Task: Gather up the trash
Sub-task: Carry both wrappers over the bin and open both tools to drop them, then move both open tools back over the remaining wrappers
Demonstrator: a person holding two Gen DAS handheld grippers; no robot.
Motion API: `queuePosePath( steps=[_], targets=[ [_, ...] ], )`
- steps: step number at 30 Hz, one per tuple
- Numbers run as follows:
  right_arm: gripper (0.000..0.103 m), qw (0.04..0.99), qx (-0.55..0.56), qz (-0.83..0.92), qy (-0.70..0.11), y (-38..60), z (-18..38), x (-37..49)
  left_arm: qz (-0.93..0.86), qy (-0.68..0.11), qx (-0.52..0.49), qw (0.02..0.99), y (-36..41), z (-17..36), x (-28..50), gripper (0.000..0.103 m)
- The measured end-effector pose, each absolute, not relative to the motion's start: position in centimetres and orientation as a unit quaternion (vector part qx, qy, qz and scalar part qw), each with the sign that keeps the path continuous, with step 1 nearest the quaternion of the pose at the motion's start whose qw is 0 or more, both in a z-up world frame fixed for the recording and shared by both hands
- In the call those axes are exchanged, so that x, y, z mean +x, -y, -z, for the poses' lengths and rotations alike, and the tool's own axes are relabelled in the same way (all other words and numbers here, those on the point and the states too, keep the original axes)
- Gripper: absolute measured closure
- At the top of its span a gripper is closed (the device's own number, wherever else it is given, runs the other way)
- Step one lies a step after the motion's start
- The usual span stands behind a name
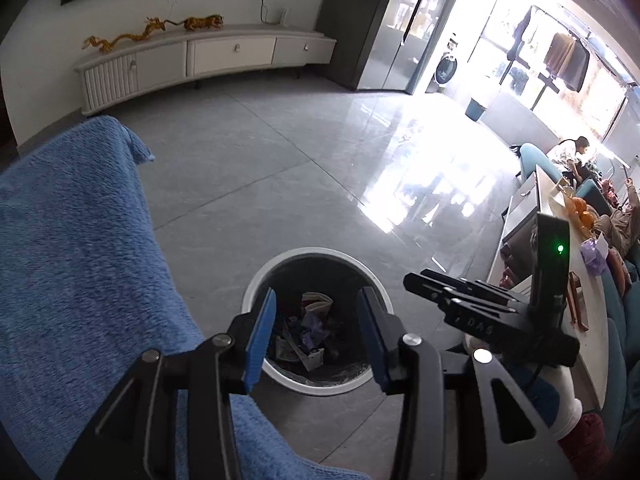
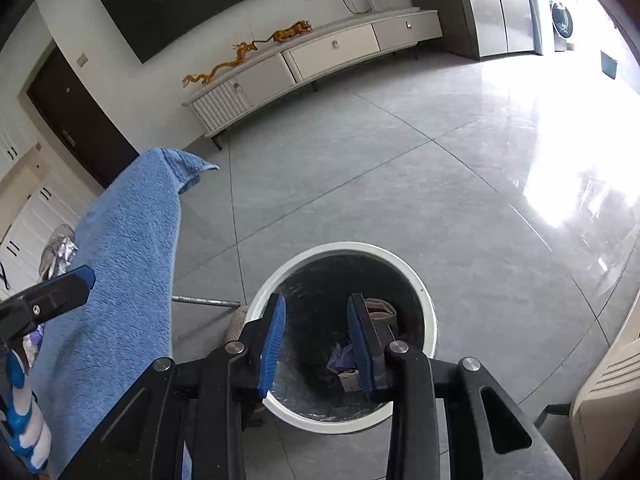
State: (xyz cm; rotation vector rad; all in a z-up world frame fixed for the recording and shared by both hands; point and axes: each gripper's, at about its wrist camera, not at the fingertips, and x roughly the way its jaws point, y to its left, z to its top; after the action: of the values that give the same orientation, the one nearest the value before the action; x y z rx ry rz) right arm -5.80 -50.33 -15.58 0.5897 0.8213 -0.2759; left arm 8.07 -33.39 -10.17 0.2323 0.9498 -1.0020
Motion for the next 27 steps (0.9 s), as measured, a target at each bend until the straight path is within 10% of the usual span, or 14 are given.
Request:
queuePosePath(
  steps=[27],
  targets=[
    [0.068, 0.93, 0.166, -0.011, -0.328, 34.8, 0.9, -2.5, 0.353, -0.365, 0.018, 0.861, 6.4, 3.4, 6.8, 0.062]
  ],
)
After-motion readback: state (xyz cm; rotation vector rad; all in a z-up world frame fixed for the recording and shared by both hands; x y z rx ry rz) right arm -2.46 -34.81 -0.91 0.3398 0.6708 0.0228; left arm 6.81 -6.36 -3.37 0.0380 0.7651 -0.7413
